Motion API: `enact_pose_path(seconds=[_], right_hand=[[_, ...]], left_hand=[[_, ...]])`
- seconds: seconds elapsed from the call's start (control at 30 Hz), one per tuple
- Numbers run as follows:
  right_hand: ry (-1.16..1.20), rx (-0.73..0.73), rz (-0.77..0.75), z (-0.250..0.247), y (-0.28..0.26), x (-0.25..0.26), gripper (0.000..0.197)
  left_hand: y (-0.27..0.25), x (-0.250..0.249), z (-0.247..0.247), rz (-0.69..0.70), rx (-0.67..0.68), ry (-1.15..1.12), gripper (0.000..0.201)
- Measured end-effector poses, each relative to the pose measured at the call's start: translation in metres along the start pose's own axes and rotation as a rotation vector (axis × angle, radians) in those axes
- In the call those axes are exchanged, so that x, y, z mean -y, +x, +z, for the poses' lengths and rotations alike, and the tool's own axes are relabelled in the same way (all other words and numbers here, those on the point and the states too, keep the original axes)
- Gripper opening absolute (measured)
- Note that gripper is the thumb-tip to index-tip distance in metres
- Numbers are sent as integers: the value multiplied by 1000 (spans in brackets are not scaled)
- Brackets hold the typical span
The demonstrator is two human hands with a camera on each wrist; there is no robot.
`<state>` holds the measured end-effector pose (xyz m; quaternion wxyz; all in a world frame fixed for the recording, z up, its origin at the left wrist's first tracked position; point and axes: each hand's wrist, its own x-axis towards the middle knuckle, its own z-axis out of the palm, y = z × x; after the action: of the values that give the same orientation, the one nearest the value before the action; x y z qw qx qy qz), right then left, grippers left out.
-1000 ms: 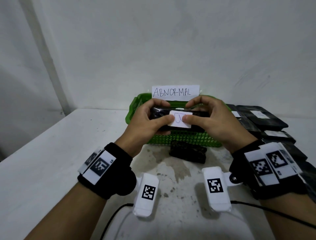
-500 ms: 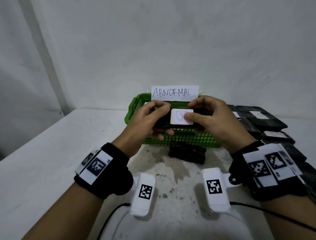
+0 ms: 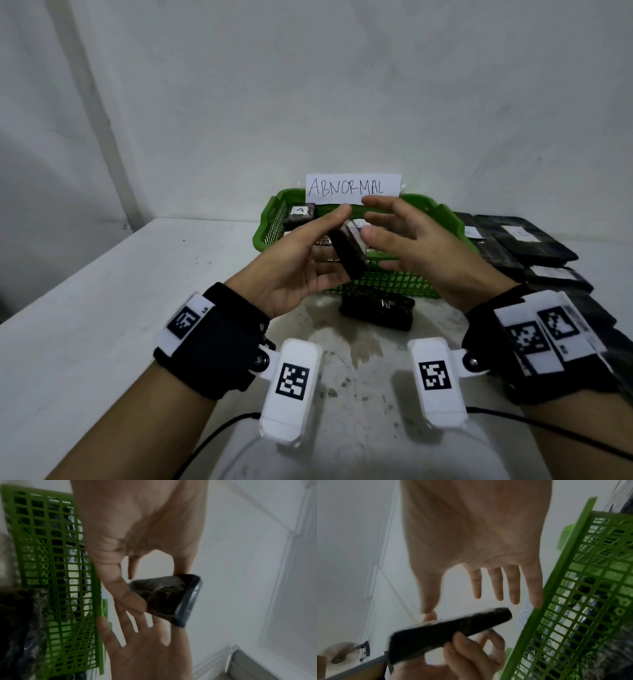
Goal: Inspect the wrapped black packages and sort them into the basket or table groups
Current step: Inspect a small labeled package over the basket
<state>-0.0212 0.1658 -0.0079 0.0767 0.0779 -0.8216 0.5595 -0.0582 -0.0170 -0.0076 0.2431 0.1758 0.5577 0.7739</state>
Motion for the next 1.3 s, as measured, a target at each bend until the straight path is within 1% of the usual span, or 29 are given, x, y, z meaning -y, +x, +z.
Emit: enact_pose_path(seconds=[0.1, 0.17, 0.23, 0.3, 0.4, 0.5, 0.63, 0.73, 0.8, 0.9, 0.93, 1.0, 1.1, 1.3], right_hand=[[68, 170, 3, 2, -2, 1, 96], [40, 218, -23, 5, -1, -2, 96], [28, 208, -34, 6, 1, -6, 91], [77, 187, -31, 4, 1, -9, 89], [136, 188, -68, 3, -2, -12, 91], [146, 153, -96, 6, -3, -14, 95], [60, 89, -145, 9, -3, -14, 97], [-2, 89, -159, 8, 0, -14, 107], [55, 118, -170, 9, 1, -14, 109], [304, 30, -120, 6, 4, -12, 90], [323, -8, -106, 4, 4, -12, 85], [286, -59, -123, 0, 4, -15, 78], [261, -138, -198, -1, 3, -14, 60], [219, -254, -329, 8, 2, -8, 50]], left_hand=[[0, 0, 2, -13, -37, 63, 26], [0, 2, 5, -13, -43, 118, 23], [0, 2, 7, -15, -60, 154, 22], [0, 1, 7, -22, -71, 155, 17], [0, -3, 5, -31, -58, 139, 12], [-1, -2, 4, -39, -18, 185, 17], [-1, -1, 2, -77, 12, 203, 30], [0, -2, 1, -24, -21, 177, 32], [2, 1, 3, 49, -52, 186, 30], [5, 6, 2, 143, -62, 246, 38], [5, 8, 2, 158, -42, 262, 40], [4, 9, 0, 177, 9, 315, 43], [2, 9, -1, 219, 60, 395, 46], [0, 9, -1, 285, 81, 445, 53]])
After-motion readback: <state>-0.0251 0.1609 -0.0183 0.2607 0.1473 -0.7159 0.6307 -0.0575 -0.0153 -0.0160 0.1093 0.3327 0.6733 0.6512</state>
